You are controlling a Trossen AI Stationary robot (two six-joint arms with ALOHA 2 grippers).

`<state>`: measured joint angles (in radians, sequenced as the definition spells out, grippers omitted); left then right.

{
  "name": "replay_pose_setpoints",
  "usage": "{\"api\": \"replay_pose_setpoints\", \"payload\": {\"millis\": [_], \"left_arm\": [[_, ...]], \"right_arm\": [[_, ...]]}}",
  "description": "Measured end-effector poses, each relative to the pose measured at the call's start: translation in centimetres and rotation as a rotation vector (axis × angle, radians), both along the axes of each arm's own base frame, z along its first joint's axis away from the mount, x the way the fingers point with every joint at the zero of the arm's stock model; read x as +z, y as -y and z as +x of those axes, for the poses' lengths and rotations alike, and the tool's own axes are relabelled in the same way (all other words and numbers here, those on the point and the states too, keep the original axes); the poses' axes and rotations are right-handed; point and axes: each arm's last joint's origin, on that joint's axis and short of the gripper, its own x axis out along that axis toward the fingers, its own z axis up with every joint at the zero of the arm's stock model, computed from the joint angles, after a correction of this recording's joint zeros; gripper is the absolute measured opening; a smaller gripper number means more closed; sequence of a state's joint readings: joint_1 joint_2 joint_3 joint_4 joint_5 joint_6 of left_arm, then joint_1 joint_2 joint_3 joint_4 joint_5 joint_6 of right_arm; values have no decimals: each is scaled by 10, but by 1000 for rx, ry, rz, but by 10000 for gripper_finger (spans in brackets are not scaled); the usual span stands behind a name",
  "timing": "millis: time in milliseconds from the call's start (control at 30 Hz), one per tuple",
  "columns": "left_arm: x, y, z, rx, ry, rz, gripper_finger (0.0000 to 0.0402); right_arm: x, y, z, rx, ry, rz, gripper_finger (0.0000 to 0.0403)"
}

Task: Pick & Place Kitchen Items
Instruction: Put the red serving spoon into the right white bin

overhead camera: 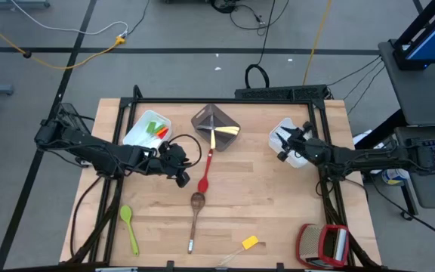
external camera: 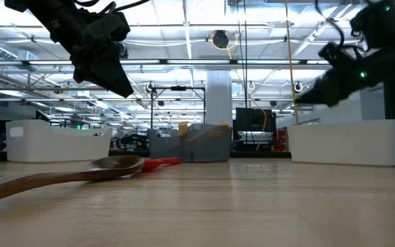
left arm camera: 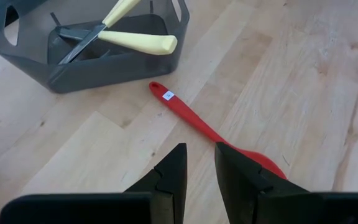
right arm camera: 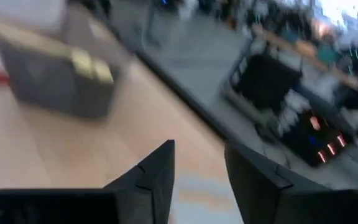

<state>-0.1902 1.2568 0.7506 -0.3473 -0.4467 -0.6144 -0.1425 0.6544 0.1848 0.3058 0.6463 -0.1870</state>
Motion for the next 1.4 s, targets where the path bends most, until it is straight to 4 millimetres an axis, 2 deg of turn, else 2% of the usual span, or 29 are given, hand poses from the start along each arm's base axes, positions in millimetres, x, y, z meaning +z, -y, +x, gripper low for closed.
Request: {"api": "replay_pose_setpoints", "payload": {"millis": [167, 267, 333, 500, 667, 833, 1100, 1267, 1400], "left_arm": [[0, 0, 0, 36, 17, -36, 85], [0, 0, 0, 71, 33, -71, 85], [0, 0, 0, 97, 45, -97, 85], [0, 3, 1, 81, 47, -216, 85], [0, 5, 1, 154, 82, -336, 85], [3, 10, 2, 148, 105, -358, 85], [18, 19, 13, 95, 295, -392, 85], [26, 21, 18, 49, 375, -377, 85], [34, 22, 20, 20, 388, -354, 85]], "right_arm": [[17, -7, 8, 303, 187, 1, 157], [23, -12, 10, 505, 254, 31, 162], [24, -14, 12, 578, 284, 61, 161], [18, -16, 17, 668, 263, 131, 157], [14, -17, 26, 724, 249, 103, 156], [11, -16, 37, 776, 285, 80, 156], [3, -22, 53, 887, 350, 63, 155], [11, -33, 78, 953, 339, 70, 155], [15, -42, 104, 995, 257, 65, 155]]}}
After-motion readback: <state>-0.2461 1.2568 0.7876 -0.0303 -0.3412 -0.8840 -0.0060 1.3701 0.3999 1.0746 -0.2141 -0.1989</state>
